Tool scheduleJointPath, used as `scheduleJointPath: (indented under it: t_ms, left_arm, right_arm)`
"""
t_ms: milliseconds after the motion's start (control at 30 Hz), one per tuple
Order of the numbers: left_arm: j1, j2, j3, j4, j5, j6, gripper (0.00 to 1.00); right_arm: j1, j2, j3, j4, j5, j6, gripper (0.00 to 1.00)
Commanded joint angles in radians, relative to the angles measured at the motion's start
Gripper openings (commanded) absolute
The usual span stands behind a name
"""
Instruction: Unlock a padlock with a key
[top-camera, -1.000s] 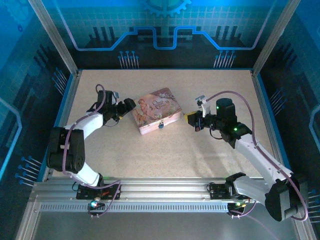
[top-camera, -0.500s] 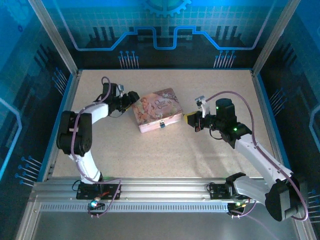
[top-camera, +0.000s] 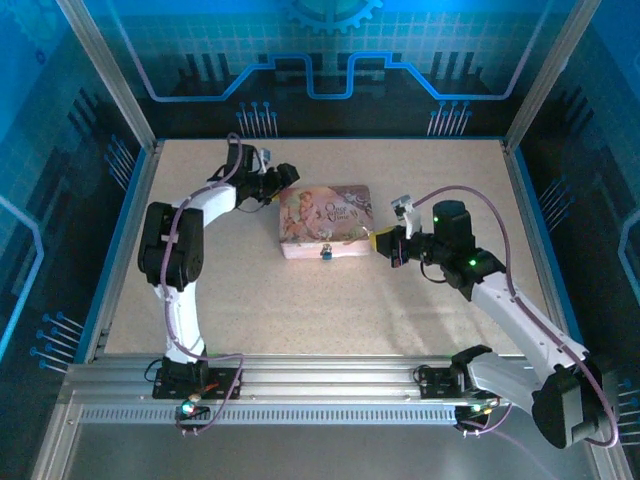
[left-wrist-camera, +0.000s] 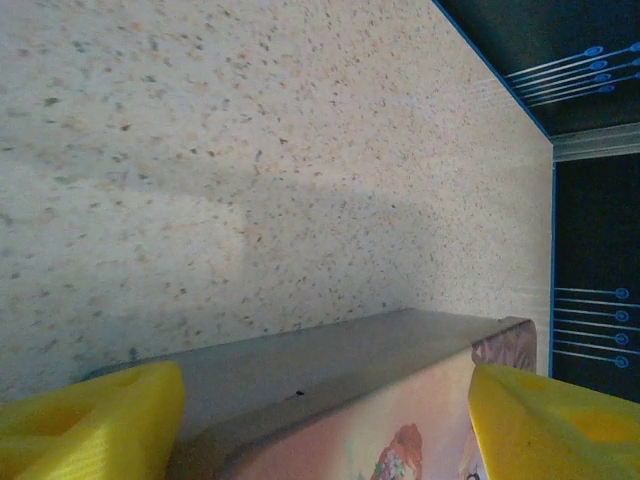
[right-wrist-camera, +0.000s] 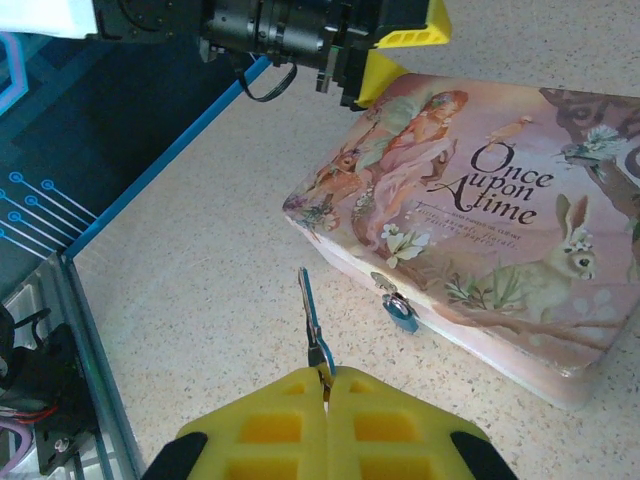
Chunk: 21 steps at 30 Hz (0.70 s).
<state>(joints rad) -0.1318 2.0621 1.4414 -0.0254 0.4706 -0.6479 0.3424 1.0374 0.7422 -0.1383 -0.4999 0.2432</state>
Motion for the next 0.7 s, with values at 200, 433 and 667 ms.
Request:
scheduleJointPath:
  t_ms: [200, 433, 667]
  left_arm:
    - [-0.059, 0.118, 0.217, -0.141, 0.064, 0.074, 0.76]
    - [-0.073, 0.147, 0.325, -0.208, 0.055, 0.129, 0.78]
    - [-0.054, 0.027, 0.31, -0.262, -0.042, 0.233, 0.8]
  right_arm:
    - [0.015, -0.036, -0.033, -0.026, 0.018, 0.017, 0.0]
    - [0.015, -0.036, -0.04, -0.029, 0.028, 0.033, 0.0]
    - [0.015, 0.012, -0.022, -0.012, 0.025, 0.05, 0.0]
